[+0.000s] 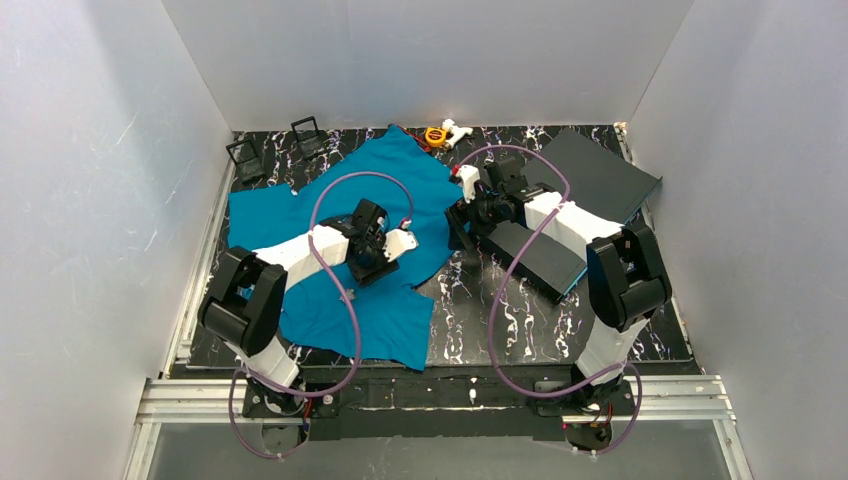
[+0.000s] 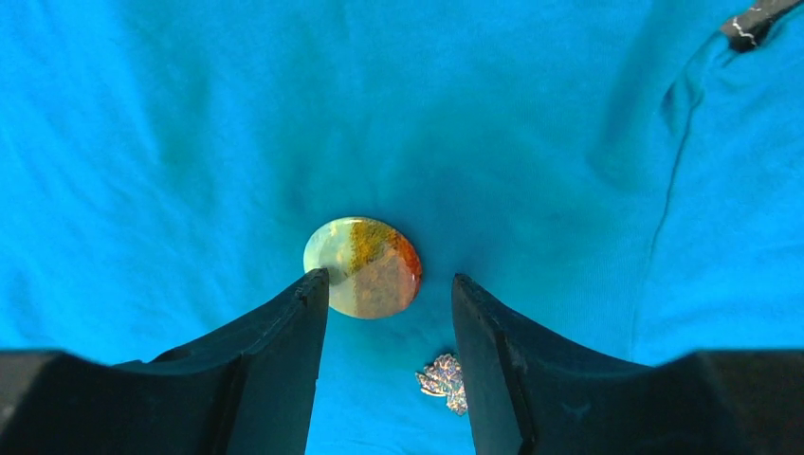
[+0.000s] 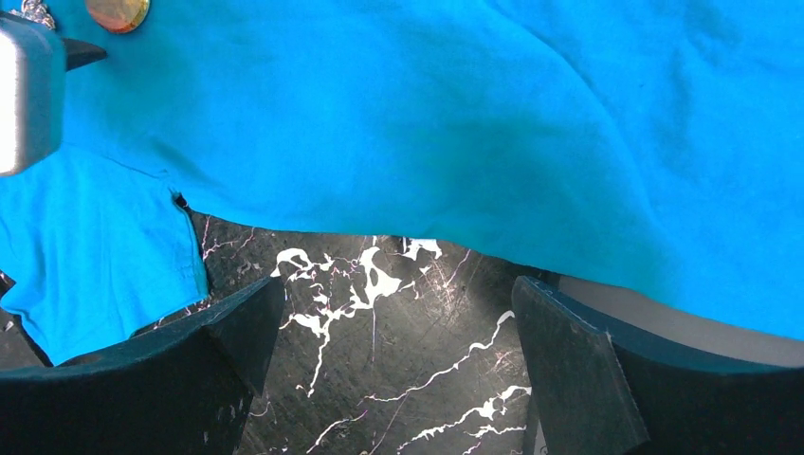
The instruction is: Remove the brooch from the garment
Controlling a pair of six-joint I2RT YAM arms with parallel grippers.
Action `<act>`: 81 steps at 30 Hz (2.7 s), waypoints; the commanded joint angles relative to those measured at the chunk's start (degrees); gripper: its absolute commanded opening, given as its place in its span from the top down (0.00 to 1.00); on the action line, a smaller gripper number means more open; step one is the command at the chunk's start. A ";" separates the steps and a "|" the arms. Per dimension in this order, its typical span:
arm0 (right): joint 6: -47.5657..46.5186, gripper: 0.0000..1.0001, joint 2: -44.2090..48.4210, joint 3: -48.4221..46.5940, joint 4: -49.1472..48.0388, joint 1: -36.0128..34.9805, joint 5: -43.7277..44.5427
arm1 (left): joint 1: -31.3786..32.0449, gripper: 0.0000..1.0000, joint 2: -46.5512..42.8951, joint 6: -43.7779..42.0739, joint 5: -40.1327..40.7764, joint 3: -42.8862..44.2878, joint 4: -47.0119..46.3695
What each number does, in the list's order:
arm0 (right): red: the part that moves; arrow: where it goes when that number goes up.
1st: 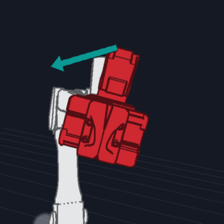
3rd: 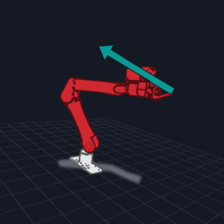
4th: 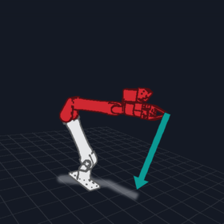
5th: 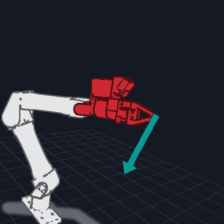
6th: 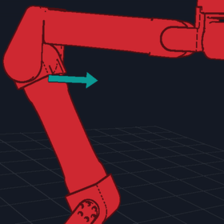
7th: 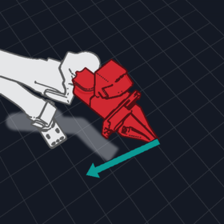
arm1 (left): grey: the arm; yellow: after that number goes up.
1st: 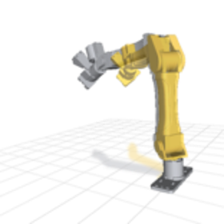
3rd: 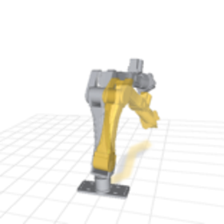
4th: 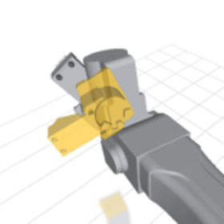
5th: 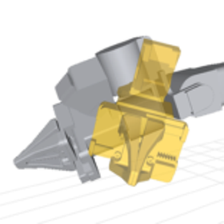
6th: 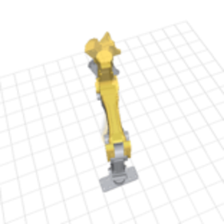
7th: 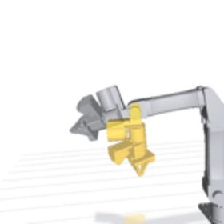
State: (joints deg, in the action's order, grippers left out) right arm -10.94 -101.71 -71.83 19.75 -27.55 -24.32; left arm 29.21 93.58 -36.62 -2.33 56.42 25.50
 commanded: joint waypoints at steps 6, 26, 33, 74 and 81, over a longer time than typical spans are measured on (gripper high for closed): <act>-1.14 0.00 3.32 0.24 -1.11 0.05 0.54 | -1.06 0.53 3.46 2.02 -3.74 3.74 2.20; -2.34 0.00 2.92 0.02 -1.03 0.04 -1.47 | -8.82 0.74 3.52 5.57 -8.97 9.12 7.05; -2.38 0.00 2.92 0.03 -1.03 0.08 -2.09 | -10.39 0.72 1.08 5.62 -8.72 9.24 6.81; -1.98 0.00 1.52 -0.15 -1.21 0.05 -1.97 | -9.29 0.49 5.30 5.62 -5.51 5.68 2.45; -1.93 0.00 1.77 -0.11 -0.96 0.08 -1.97 | -9.58 0.51 1.50 5.89 -3.90 6.77 2.43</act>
State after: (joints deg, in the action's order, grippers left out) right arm -12.40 -100.75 -71.44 19.55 -27.51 -25.85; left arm 19.84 98.80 -30.96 -7.92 61.41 27.03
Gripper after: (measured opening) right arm 0.997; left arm 0.493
